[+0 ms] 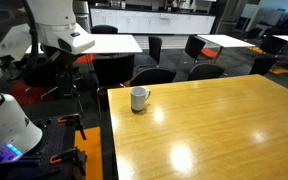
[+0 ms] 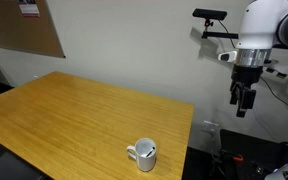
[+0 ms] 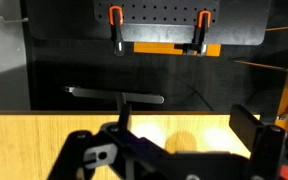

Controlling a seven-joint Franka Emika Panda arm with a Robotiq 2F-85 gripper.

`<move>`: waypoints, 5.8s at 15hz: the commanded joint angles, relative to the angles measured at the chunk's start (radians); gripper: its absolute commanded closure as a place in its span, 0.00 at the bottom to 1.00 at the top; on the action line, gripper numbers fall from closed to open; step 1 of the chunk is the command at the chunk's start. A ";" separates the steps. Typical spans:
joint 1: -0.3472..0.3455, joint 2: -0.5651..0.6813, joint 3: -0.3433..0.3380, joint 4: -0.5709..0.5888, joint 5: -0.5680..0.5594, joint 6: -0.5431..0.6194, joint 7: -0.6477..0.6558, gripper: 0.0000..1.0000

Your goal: Take the marker out of the cup and put it on the table

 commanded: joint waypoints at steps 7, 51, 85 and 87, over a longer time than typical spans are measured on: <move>-0.014 0.000 0.015 -0.002 0.005 0.013 -0.002 0.00; 0.157 0.569 0.357 0.434 -0.124 0.130 0.160 0.00; 0.177 0.844 0.359 0.603 -0.100 0.163 0.147 0.00; 0.178 0.866 0.362 0.611 -0.100 0.166 0.150 0.06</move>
